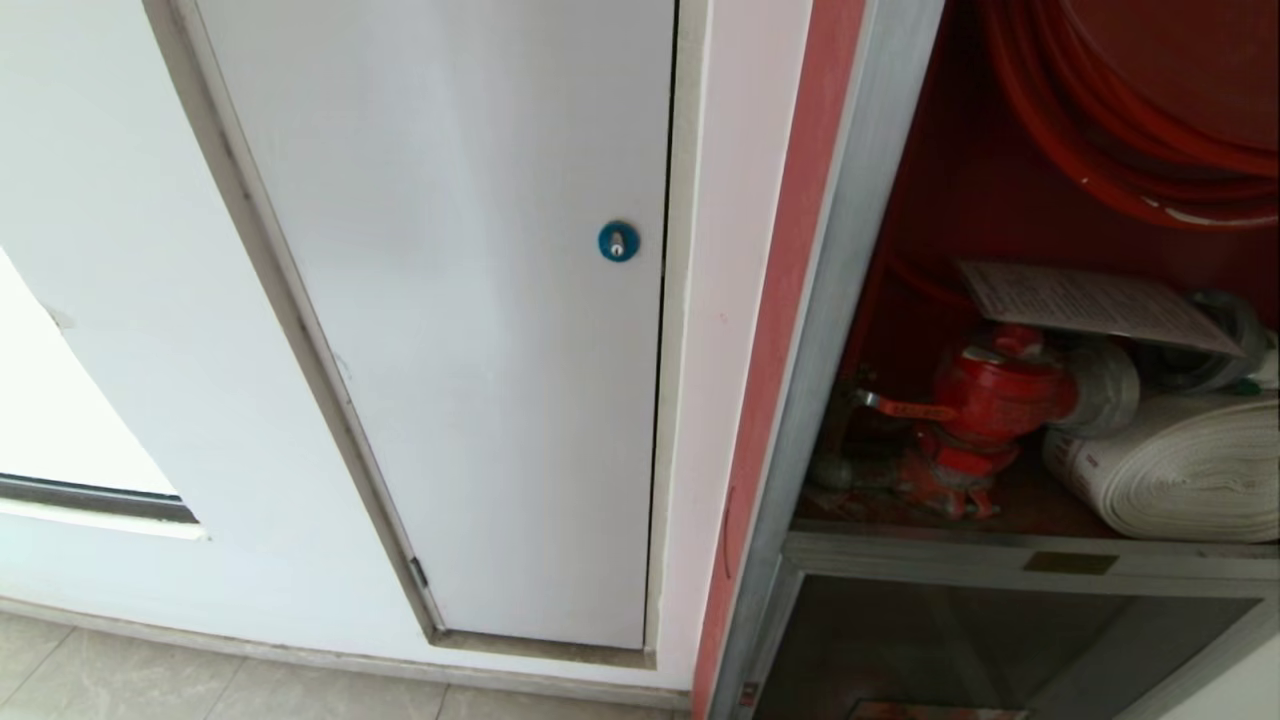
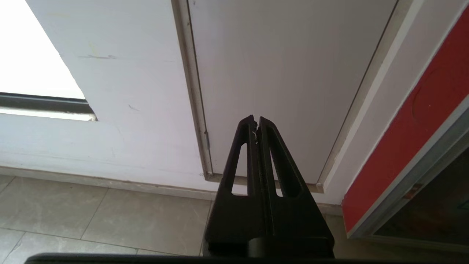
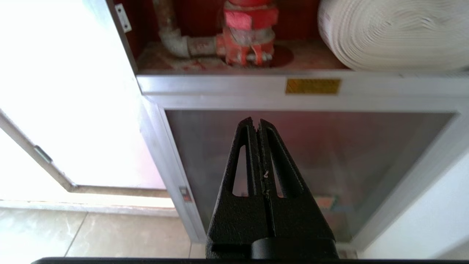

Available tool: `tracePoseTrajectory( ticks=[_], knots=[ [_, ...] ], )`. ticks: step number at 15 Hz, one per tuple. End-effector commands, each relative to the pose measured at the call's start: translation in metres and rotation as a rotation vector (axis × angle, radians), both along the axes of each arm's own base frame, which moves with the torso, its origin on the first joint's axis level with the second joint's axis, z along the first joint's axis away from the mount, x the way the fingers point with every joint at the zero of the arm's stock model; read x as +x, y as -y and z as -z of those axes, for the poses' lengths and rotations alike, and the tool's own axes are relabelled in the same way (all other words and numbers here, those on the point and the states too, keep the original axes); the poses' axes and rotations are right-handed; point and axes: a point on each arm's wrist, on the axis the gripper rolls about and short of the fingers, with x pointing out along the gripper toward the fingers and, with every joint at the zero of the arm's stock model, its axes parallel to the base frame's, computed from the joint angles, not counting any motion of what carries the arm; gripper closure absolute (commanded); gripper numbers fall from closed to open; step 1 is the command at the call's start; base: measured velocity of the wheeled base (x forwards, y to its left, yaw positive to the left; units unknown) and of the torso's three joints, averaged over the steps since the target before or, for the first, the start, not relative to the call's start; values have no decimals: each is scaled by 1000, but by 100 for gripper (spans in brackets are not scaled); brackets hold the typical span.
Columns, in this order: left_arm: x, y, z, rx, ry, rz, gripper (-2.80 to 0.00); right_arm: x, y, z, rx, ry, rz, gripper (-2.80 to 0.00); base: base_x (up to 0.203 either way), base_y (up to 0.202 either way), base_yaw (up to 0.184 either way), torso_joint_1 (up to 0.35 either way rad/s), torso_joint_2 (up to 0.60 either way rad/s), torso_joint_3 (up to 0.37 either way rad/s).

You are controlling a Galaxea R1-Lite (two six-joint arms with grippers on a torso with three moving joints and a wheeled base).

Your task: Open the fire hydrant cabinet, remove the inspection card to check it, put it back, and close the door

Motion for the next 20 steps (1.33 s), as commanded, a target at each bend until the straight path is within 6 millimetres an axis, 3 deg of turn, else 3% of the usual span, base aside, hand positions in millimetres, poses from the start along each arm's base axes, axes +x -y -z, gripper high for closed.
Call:
tracePoseTrajectory(
  ticks=[1,20],
  knots=[
    [0,0,0,-1,-1,0,0,0,0,0,1,0,0,0,-195,0,1,2,7,2],
    [0,0,0,0,-2,0,0,0,0,0,6,2,2,0,-196,0,1,3,3,2]
  ],
)
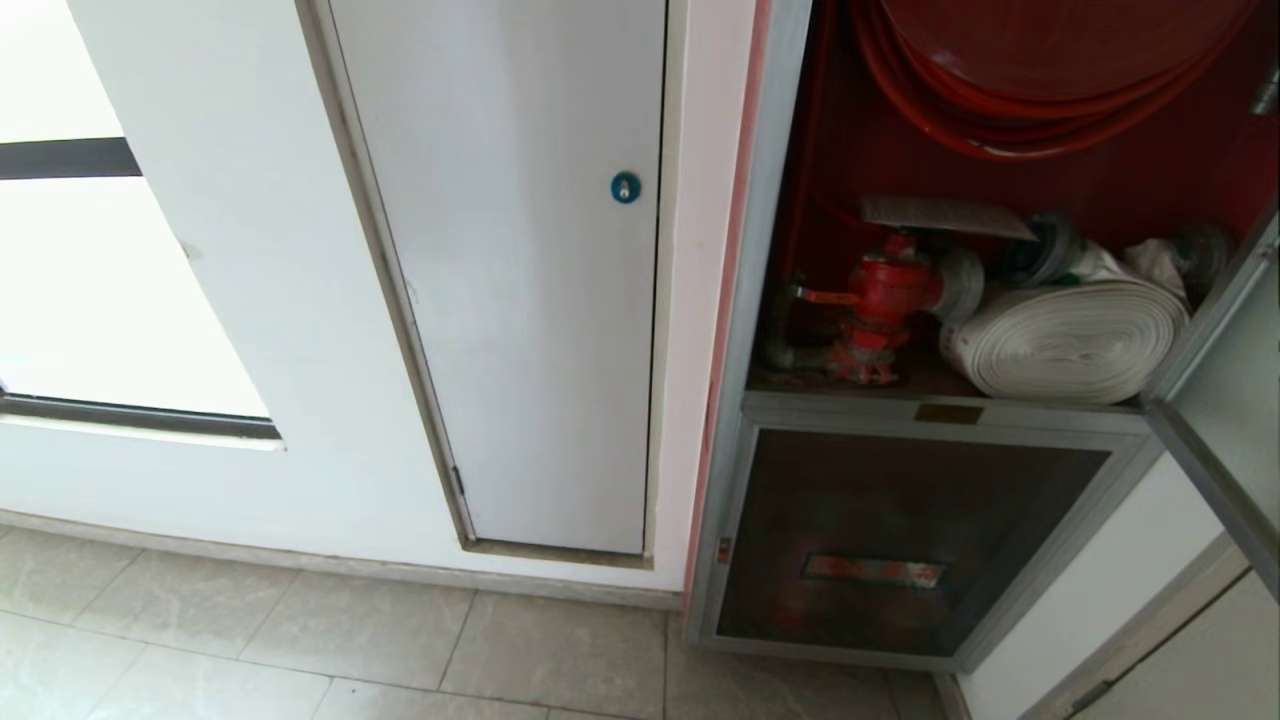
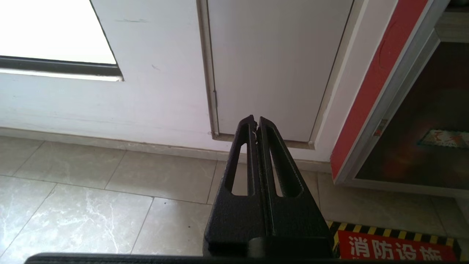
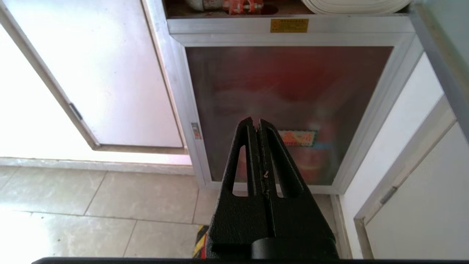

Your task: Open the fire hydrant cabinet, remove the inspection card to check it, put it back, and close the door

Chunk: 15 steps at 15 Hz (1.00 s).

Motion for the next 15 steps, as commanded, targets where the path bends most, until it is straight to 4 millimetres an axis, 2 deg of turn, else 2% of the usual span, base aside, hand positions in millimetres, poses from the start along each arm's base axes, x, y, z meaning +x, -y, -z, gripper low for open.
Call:
tracePoseTrajectory(
  ticks=[1,9,15],
  knots=[
    [0,0,0,-1,-1,0,0,0,0,0,1,1,1,0,-199,0,2,6,-1,-1],
    [0,0,0,-2,-1,0,0,0,0,0,1,2,1,0,-185,0,2,2,5,1],
    [0,0,0,-2,-1,0,0,0,0,0,4,2,1,0,0,0,0,4,0,0]
  ],
)
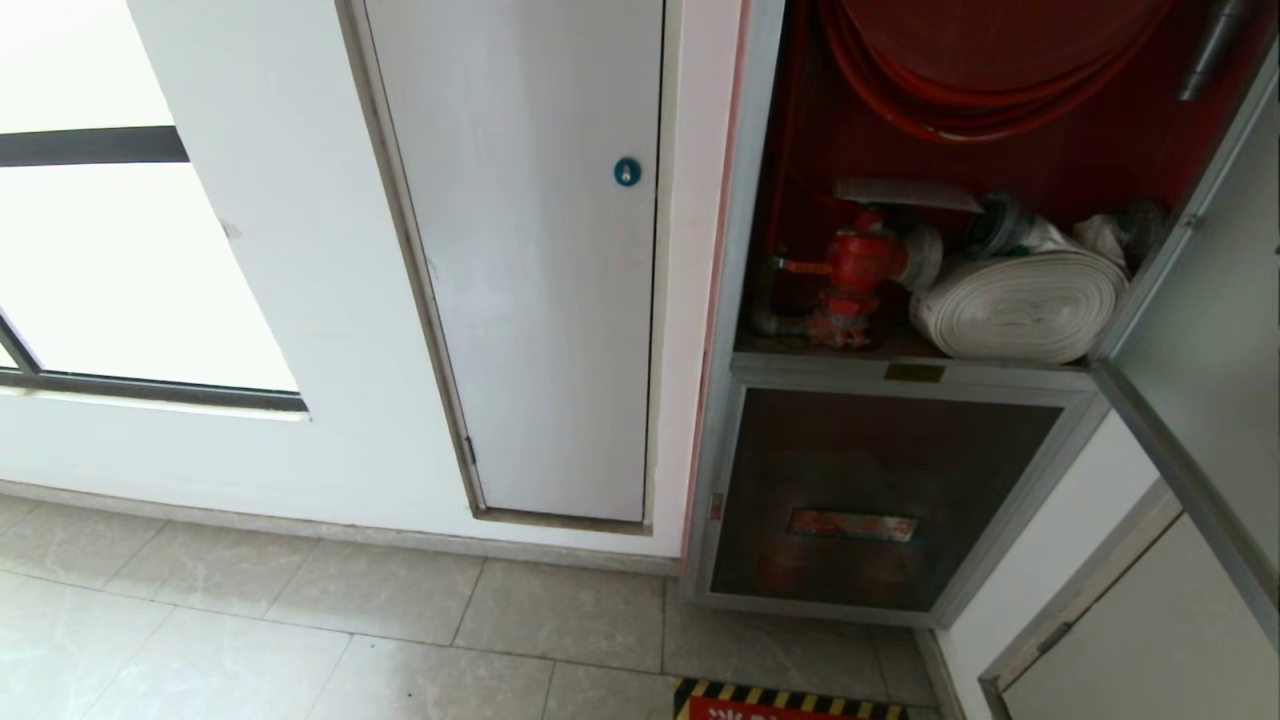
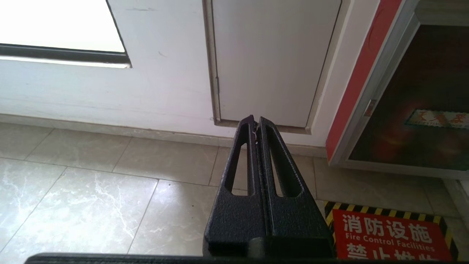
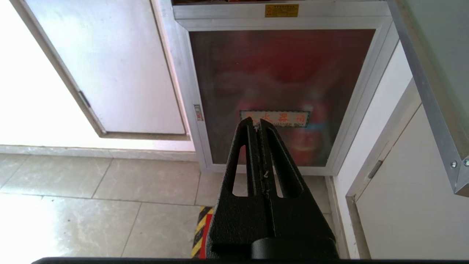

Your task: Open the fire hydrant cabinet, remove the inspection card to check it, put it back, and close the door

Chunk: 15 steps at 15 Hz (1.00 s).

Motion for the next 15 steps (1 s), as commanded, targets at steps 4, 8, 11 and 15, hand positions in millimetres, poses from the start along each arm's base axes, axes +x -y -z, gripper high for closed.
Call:
tracePoseTrajectory(
  ticks=[4,8,11,15],
  knots=[
    [0,0,0,-1,-2,0,0,0,0,0,-2,-3,-6,0,0,0,0,0,0,0],
    [0,0,0,-1,-1,0,0,0,0,0,3,0,-10,0,0,0,0,0,0,0],
    [0,0,0,-1,-2,0,0,0,0,0,1,0,-10,0,0,0,0,0,0,0],
    [0,0,0,-1,-1,0,0,0,0,0,22,3,-2,0,0,0,0,0,0,0]
  ],
)
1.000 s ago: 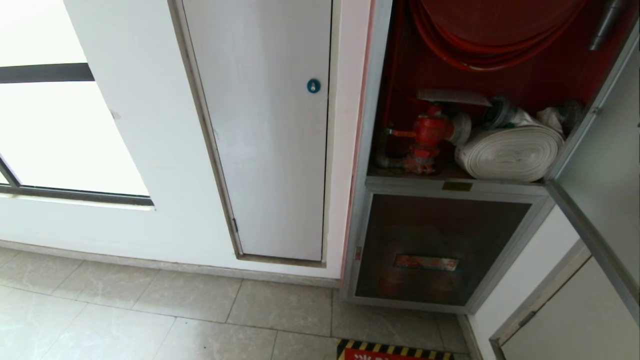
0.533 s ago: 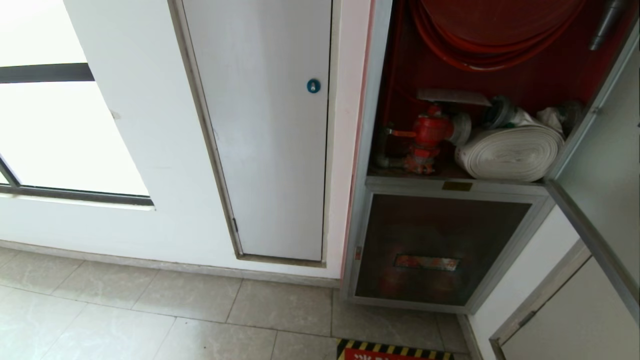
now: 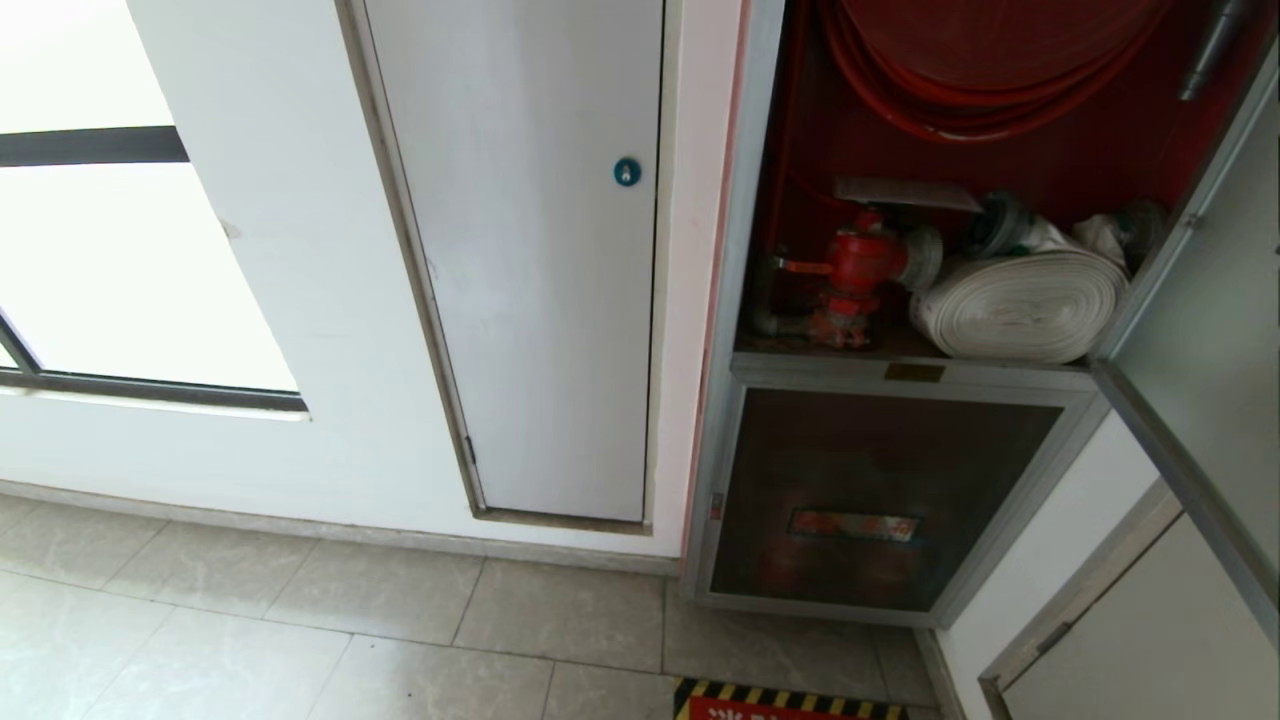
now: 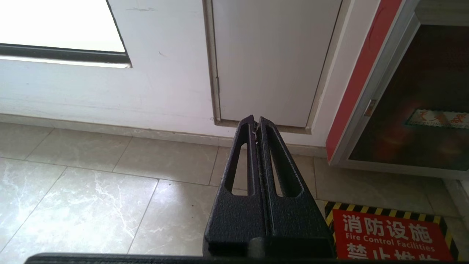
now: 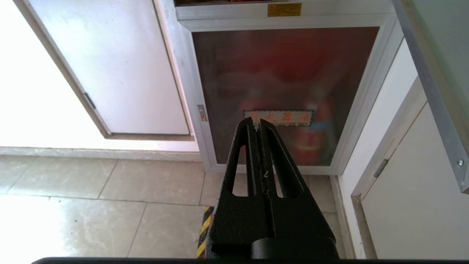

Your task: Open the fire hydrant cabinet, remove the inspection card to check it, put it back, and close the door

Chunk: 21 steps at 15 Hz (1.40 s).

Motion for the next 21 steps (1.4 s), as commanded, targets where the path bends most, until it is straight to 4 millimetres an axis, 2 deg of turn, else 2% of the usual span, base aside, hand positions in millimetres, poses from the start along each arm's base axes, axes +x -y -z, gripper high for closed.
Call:
tracePoseTrajectory(
  ticks=[1,3,9,11,13,17,21],
  knots=[
    [0,0,0,-1,-1,0,0,0,0,0,4,2,11,0,0,0,0,0,0,0],
    [0,0,0,-1,-2,0,0,-3,0,-10,2,32,14,0,0,0,0,0,0,0],
    [0,0,0,-1,-3,0,0,2,1,-69,0,50,62,0,0,0,0,0,0,0],
    [0,0,0,-1,-1,0,0,9,1,-90,-1,66,107,0,0,0,0,0,0,0],
    [0,0,0,-1,-1,0,0,16,1,-114,-3,88,226,0,0,0,0,0,0,0],
    [0,0,0,-1,-1,0,0,24,3,-134,-14,85,477,0,0,0,0,0,0,0],
    [0,0,0,-1,-3,0,0,33,9,-145,-12,61,640,0,0,0,0,0,0,0]
  ],
)
